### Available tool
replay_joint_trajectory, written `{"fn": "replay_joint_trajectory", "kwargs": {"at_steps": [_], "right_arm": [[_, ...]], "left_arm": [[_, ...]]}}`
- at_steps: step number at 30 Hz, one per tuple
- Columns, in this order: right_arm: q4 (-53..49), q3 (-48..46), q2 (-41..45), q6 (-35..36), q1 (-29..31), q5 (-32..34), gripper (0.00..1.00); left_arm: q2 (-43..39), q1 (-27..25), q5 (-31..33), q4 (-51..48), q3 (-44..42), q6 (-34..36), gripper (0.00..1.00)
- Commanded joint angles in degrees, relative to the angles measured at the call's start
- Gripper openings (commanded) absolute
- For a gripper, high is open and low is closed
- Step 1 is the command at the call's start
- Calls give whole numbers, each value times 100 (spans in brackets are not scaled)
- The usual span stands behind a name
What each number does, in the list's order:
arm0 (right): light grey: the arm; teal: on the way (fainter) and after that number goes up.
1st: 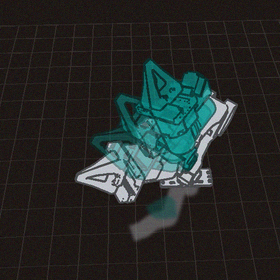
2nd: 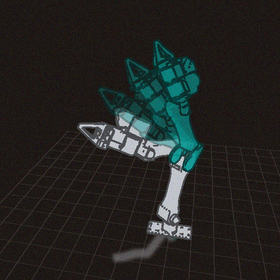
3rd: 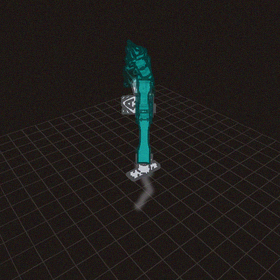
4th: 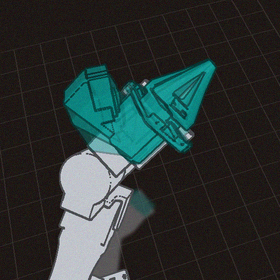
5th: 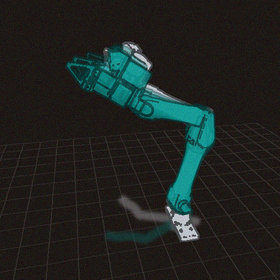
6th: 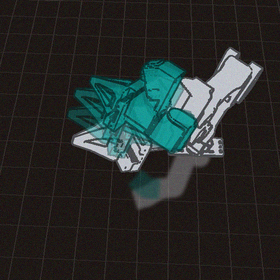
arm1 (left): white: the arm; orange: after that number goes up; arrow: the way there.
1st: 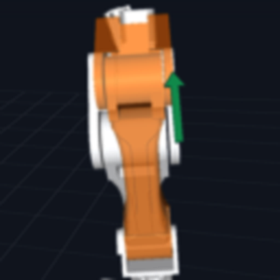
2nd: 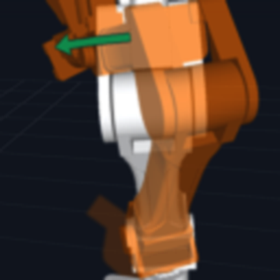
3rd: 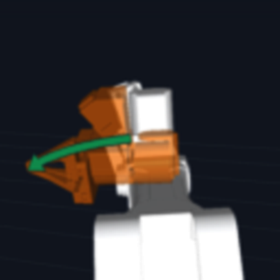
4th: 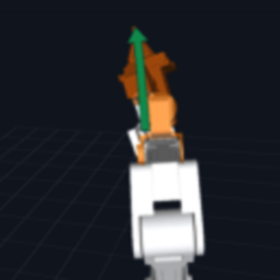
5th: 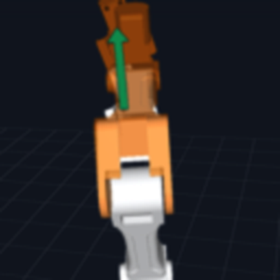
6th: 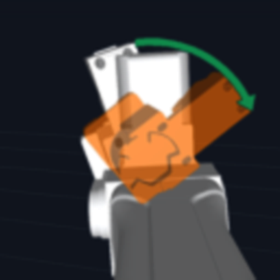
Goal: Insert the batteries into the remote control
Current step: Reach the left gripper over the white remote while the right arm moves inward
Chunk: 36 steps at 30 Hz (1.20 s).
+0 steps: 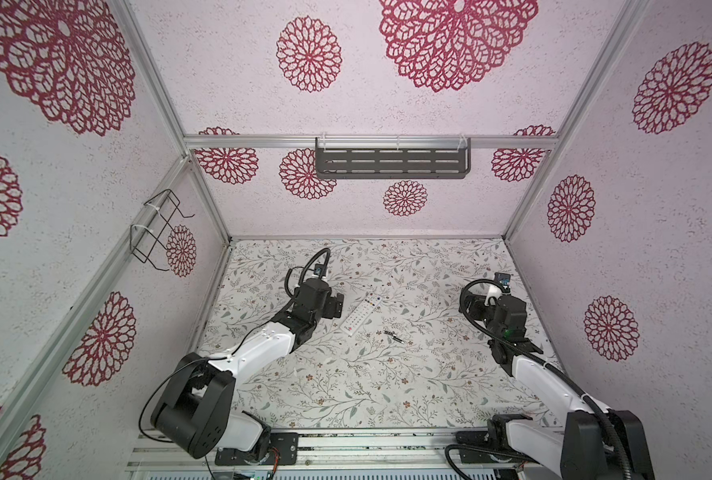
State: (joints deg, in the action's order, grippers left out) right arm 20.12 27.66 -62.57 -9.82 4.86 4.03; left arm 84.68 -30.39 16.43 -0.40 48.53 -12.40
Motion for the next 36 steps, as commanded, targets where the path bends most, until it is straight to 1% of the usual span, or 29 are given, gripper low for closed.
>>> {"fn": "replay_joint_trajectory", "kwargs": {"at_steps": [1, 4, 8, 14, 18, 20, 28, 34, 36], "right_arm": [[-1113, 193, 370, -341, 117, -393, 99], [-1469, 224, 617, -472, 228, -475, 99], [-1804, 187, 870, -630, 313, -506, 99], [-2153, 117, 1210, -687, 357, -535, 99], [-2280, 58, 1367, -661, 366, -526, 99], [-2276, 13, 1438, -665, 366, -533, 99], [-2321, 73, 1474, -563, 366, -675, 99], [-2172, 47, 1459, -547, 366, -807, 99], [-2153, 47, 1453, -524, 366, -875, 99]], "left_arm": [[528, -263, -427, -553, 520, 221, 97], [1137, -480, -348, -789, 1034, 453, 97], [1853, -591, -327, -1237, 1807, 699, 98], [2473, -626, -932, -1887, 2599, 893, 98], [2726, -671, -1063, -2426, 2950, 968, 98], [2981, -709, -1000, -2608, 3074, 972, 97], [3078, -843, -360, -2622, 2878, 905, 97], [3129, -876, -432, -2823, 2840, 985, 98], [3132, -881, -549, -2814, 2731, 1010, 99]]}}
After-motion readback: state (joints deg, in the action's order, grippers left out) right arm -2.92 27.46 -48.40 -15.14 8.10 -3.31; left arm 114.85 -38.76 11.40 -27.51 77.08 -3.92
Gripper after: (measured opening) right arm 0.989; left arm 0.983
